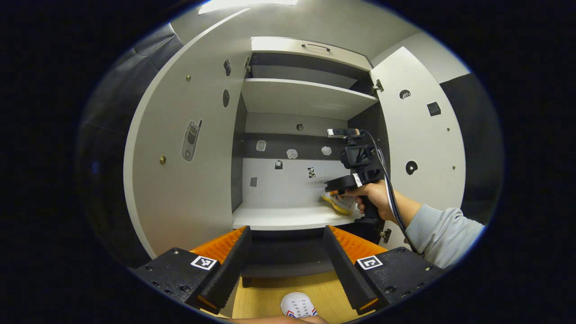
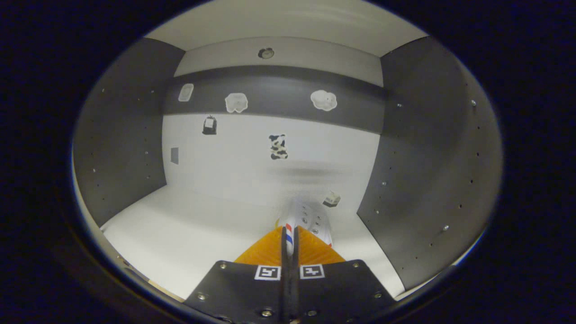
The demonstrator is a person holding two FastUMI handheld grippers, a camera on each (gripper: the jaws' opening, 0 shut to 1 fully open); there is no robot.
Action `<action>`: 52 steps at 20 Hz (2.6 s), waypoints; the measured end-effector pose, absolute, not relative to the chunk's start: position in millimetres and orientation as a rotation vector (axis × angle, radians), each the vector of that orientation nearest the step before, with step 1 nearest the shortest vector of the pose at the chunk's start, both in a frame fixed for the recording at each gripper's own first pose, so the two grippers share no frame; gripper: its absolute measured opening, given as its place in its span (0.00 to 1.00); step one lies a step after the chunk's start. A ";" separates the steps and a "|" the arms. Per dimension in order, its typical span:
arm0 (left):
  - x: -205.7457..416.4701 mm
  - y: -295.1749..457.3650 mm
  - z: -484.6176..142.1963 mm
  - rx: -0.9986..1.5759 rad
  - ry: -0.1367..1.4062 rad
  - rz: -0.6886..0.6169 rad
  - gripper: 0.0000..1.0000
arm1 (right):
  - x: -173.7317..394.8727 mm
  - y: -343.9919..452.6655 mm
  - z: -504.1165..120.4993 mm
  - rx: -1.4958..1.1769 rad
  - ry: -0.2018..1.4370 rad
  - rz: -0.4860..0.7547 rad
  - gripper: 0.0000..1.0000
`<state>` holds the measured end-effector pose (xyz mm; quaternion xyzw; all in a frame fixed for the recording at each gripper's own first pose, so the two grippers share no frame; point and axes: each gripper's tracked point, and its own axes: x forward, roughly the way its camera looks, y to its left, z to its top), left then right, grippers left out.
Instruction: Grab one shoe with the right hand and put it into the shoe cabinet, grab the other shoe with the left hand and put it into the shoe cabinet; then close the right door with the right hand and the left door with the left hand.
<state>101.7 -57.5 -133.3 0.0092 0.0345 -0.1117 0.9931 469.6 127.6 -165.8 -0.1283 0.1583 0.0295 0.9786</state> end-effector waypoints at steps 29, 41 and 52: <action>48.9 -61.0 -242.9 0.042 0.230 -0.200 0.96 | 47.9 33.8 -75.8 -0.027 -0.071 0.047 0.98; 31.7 -46.0 -413.5 0.114 0.533 -0.183 0.97 | -70.3 41.8 -60.6 -0.042 -0.225 0.046 0.98; 33.7 -43.6 -485.5 0.106 0.697 -0.241 0.89 | -81.8 69.6 -51.8 0.078 -0.296 0.101 0.98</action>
